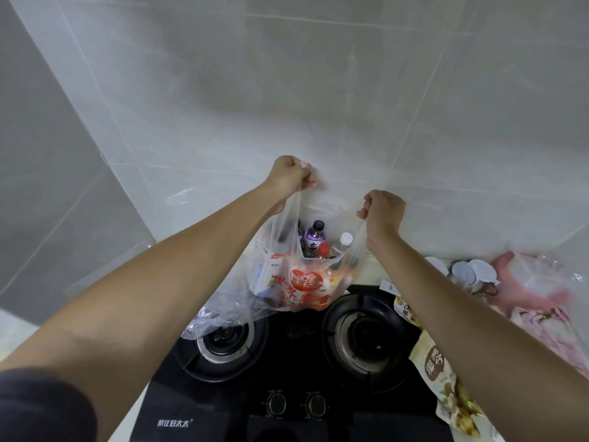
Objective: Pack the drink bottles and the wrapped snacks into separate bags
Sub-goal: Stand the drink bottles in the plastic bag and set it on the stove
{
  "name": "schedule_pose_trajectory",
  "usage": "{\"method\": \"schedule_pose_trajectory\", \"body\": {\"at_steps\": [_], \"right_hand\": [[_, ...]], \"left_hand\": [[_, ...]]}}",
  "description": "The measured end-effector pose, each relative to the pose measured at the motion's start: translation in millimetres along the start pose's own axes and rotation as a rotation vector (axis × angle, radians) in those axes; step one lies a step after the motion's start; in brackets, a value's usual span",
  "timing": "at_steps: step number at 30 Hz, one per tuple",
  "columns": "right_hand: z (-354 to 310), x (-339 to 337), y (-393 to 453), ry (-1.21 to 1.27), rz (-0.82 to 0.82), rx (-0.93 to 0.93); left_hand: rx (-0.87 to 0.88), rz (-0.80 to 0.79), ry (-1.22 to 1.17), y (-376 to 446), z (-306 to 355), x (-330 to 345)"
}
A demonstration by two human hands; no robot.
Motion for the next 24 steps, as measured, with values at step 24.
{"method": "schedule_pose_trajectory", "body": {"at_steps": [24], "right_hand": [[4.2,2.4,-24.1,-0.346,-0.419,-0.045]], "left_hand": [[-0.008,0.013,0.163,-35.8,-48.9,-31.1]]}}
Point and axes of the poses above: each hand's wrist, its own y-axis towards the middle knuckle, its own x-axis out of the palm, z = x × y, the point moved 6 cm from there along y, towards the middle knuckle, and after that the axes turned 1 degree about -y, right-handed, at the moved point
